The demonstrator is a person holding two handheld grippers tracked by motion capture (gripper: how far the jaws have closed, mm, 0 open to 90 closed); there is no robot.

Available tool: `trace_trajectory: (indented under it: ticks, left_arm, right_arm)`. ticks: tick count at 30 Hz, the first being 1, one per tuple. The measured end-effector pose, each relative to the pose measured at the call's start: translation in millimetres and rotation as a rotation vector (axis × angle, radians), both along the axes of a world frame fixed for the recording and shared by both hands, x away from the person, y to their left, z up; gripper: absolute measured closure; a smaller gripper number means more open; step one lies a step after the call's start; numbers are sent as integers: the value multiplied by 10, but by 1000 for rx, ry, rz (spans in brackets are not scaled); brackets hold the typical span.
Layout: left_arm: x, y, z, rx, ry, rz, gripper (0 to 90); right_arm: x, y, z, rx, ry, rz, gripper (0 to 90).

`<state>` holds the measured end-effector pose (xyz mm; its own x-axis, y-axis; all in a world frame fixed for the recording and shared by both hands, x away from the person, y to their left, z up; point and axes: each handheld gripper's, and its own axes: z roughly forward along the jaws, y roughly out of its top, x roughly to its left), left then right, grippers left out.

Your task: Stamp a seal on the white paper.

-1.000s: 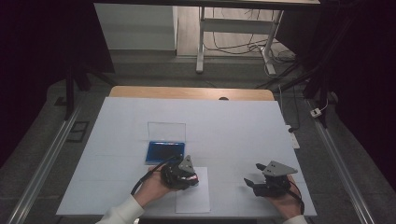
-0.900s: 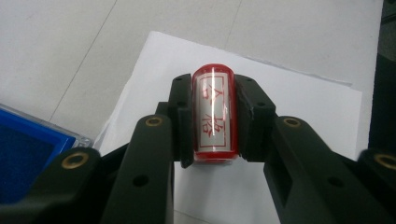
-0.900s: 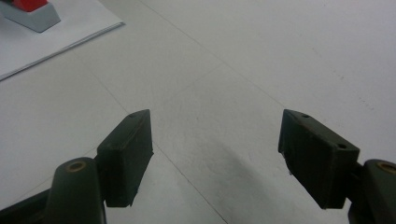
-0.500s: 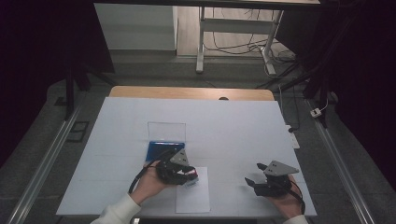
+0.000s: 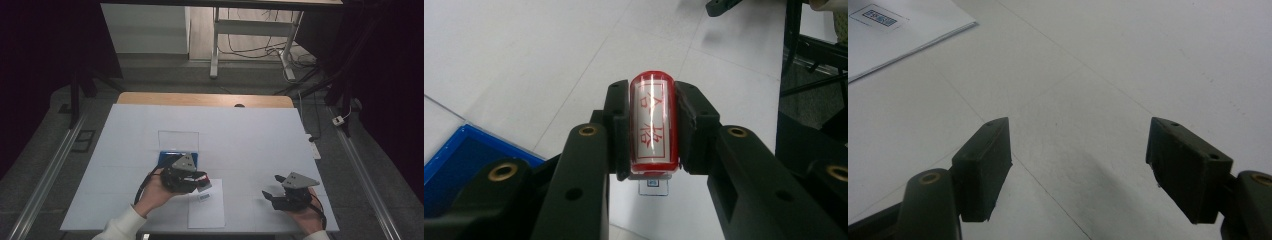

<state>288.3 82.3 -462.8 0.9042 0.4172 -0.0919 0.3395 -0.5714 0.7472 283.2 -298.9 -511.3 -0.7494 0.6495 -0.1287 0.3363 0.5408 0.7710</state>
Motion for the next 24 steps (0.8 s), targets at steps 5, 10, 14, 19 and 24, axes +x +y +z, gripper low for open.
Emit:
trace_trajectory:
  ticks: [5, 10, 14, 19, 24]
  left_arm:
    - [33, 66, 20, -13, -1, 21, 697]
    - [72, 153, 58, -33, -8, 51, 697]
    - [110, 205, 80, -49, -10, 78, 697]
    - [139, 268, 88, -47, -8, 102, 697]
    - [170, 317, 89, -54, -6, 122, 697]
  right_arm:
    - [1, -2, -1, 0, 0, 0, 259]
    - [1, 1, -1, -7, 1, 0, 260]
    - [9, -8, -3, -2, 1, -1, 260]
    - [1, -3, 4, -1, -2, -5, 260]
    - [2, 1, 3, -5, 0, -5, 260]
